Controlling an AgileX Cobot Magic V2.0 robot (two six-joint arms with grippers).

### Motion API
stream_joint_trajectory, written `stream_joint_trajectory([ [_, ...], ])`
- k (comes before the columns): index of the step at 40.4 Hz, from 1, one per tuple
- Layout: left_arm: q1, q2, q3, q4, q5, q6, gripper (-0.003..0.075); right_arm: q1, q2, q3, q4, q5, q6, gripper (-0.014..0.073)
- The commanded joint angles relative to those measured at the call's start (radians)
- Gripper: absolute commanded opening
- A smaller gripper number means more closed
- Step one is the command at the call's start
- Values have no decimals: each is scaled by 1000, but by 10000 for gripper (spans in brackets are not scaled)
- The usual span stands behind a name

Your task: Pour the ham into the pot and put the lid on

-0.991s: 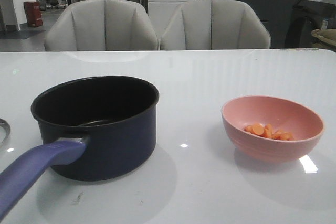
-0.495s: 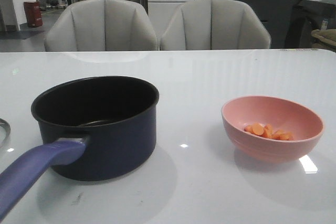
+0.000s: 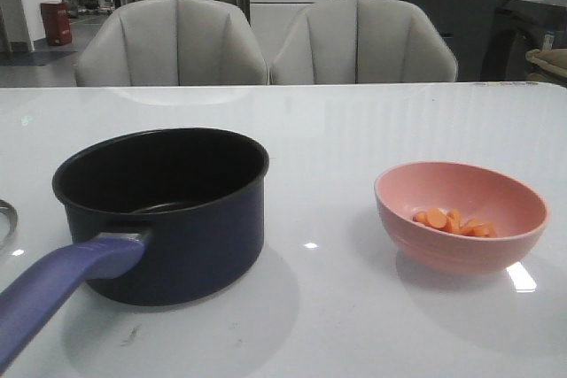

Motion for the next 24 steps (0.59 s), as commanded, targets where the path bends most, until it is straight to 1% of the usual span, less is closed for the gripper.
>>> stream_joint_trajectory([
  [1,-8,6,-28,-9,-87,-1,482,-3,-6,-93,4,-94,6,162],
  [4,-8,6,-28,-9,-87,-1,482,-3,31,-157,4,-19,6,162],
  [10,-8,6,-28,-9,-87,-1,482,-3,178,-304,4,200,3,162],
  [14,-8,6,-28,-9,-83,-1,482,-3,263,-363,4,296,3,162],
  [20,-8,6,-28,-9,-83,-1,482,-3,325,-363,4,302,3,162],
  [24,-8,6,-28,-9,-77,-1,482,-3,334,-360,6,302,3,162],
])
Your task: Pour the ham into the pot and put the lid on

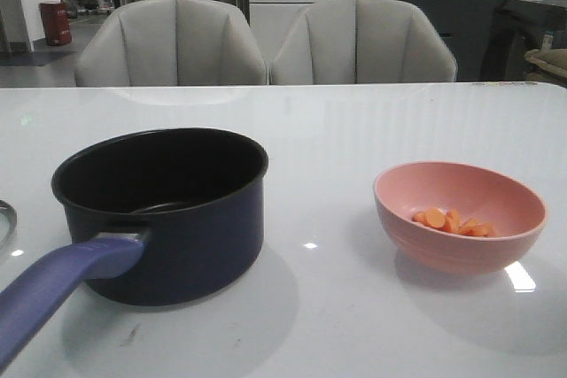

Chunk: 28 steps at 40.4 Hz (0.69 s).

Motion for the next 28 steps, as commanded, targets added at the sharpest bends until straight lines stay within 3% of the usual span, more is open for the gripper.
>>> stream_joint_trajectory([
  [1,-8,6,-28,-9,-69,-1,482,-3,21,-33,4,-67,0,162],
  [9,-8,6,-28,-9,-62,-1,482,29,39,-36,7,-14,0,174],
  [12,-8,6,-28,-9,-57,-1,482,42,73,-50,17,-2,0,241],
  [19,-8,6,-28,-9,-55,-1,482,57,225,-170,102,96,10,497],
  [28,-8,6,-28,-9,-55,-1,482,57,472,-410,131,297,9,528],
])
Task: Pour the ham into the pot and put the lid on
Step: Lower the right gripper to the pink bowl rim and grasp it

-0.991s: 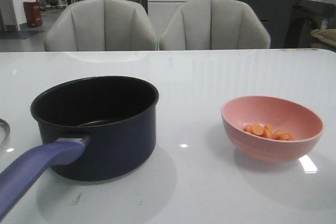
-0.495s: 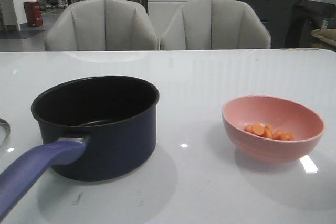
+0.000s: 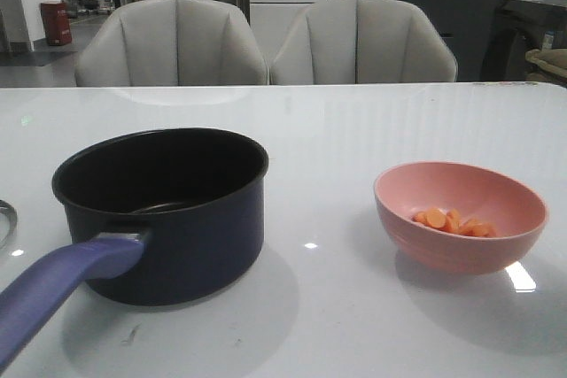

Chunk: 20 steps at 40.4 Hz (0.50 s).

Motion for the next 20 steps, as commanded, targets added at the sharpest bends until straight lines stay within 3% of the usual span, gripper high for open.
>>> stream_joint_trajectory([
  [1,-8,6,-28,-9,-71,-1,482,-1,113,-121,9,21,-1,528],
  [20,-8,6,-28,-9,-68,-1,482,-4,815,-571,11,347,-71,528],
])
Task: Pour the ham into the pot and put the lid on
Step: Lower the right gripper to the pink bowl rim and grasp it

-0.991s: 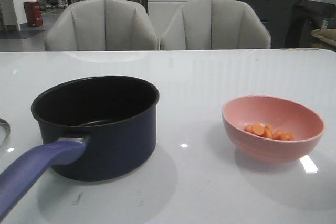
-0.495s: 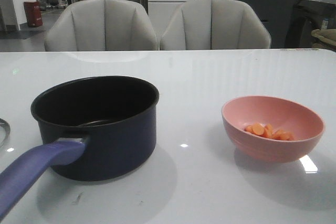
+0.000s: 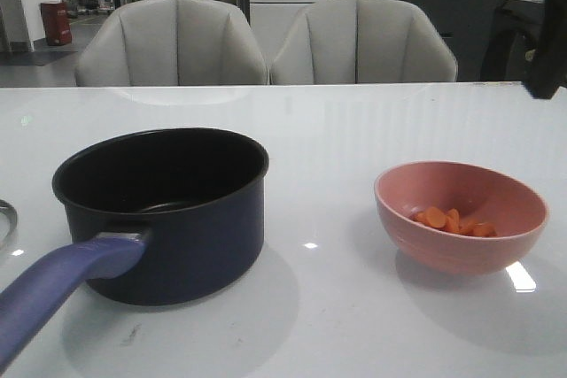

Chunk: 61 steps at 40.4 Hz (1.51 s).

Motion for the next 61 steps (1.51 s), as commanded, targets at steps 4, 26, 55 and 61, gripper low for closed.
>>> stream_joint_trajectory([
  [4,-8,6,-28,-9,-72,-1,482,-4,150,-119,16,25,-34,528],
  [26,-8,6,-28,-9,-74,-1,482,-4,335,-120,55,-63,-80,404],
  [55,-8,6,-28,-11,-75,-1,482,8,287,-121,163,-161,-222,139],
  [61,-8,6,-28,-11,-75,-1,482,84,180,-118,160,-347,-224,139],
])
